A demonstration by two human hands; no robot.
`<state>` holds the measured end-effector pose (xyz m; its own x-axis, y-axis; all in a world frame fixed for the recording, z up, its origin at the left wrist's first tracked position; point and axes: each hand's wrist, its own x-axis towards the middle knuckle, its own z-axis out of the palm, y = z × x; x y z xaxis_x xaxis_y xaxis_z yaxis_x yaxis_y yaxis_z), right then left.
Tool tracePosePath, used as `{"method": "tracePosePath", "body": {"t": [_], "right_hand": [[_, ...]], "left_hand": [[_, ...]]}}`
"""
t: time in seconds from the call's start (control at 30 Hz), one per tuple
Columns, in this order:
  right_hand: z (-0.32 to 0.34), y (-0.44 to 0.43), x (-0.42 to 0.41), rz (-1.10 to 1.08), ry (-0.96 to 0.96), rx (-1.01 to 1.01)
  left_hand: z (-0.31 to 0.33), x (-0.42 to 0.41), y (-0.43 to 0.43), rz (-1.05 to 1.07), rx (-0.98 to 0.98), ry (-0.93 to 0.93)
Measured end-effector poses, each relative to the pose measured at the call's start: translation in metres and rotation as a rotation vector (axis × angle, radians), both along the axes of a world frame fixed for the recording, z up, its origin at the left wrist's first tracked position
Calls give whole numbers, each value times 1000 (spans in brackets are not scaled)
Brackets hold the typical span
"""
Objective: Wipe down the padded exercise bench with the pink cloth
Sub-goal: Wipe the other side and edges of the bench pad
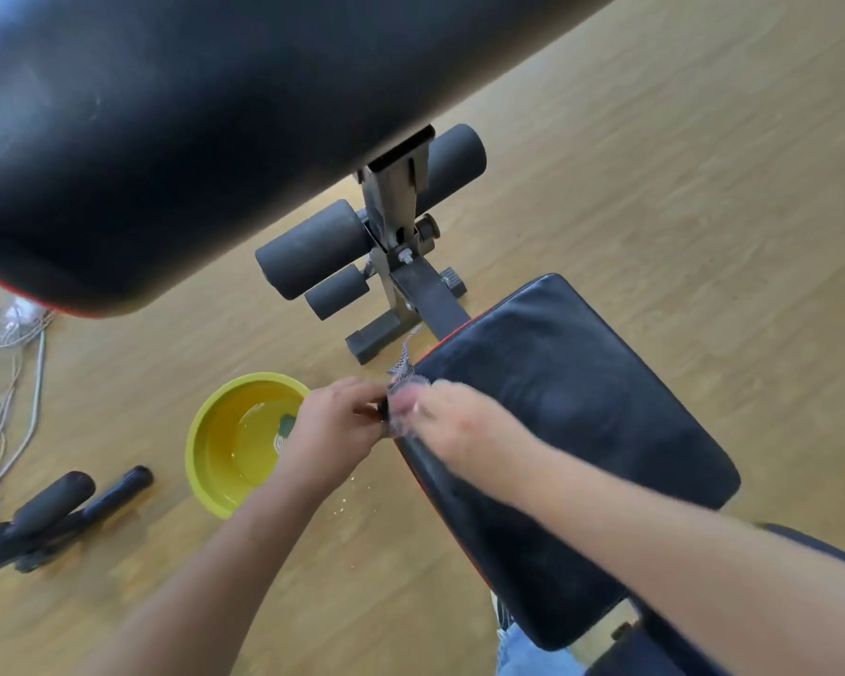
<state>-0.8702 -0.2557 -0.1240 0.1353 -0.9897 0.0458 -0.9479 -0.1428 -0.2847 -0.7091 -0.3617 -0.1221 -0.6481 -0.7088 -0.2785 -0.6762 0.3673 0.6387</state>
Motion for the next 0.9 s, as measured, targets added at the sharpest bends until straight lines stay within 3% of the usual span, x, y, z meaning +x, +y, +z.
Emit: {"method": "tracePosePath", "body": {"t": [0.07, 0.13, 0.17, 0.2, 0.27, 0.33, 0.37, 0.43, 0.5, 0.53, 0.6, 0.67, 0.7, 0.73, 0.87, 0.9], "right_hand": [[-1, -25, -50, -216, 124, 25], [-2, -38, -57, -581, -66, -14], [-2, -37, -36, -646, -142, -13], [-5, -29, -2, -615, -156, -24], [1, -7, 52, -326, -186, 43], [0, -6, 28, -118, -86, 21], [4, -15, 2, -157, -8, 72], [-5, -31, -41, -480, 39, 75], [-5, -30, -26, -676, -81, 9], [-9, -19, 1, -632, -78, 17], [-4, 16, 53, -263, -77, 56], [-5, 47, 49, 47, -59, 8], [-4, 50, 24, 77, 6, -18], [-6, 48, -10, -27, 80, -70], [2, 38, -122, -1064, 39, -25], [0, 43, -115, -1128, 1, -30]], "left_hand": [[0, 1, 0, 48, 56, 5], [-1, 2, -1, 96, 102, 19], [-1, 2, -1, 111, 125, 25], [0, 0, -1, 112, 137, 28], [0, 1, -2, 78, 100, 22], [1, 5, -2, 65, 115, 29], [2, 5, -2, 67, 143, 26], [2, 4, -3, 74, 160, 18], [3, 2, -1, 79, 166, 23], [4, 0, -1, 77, 160, 24], [3, 1, -1, 62, 127, 28], [2, 1, -2, 61, 128, 24], [1, 1, -3, 63, 137, 16], [1, 1, -3, 65, 137, 10], [1, 1, -2, 70, 125, 8], [1, 1, -1, 70, 126, 7]]}}
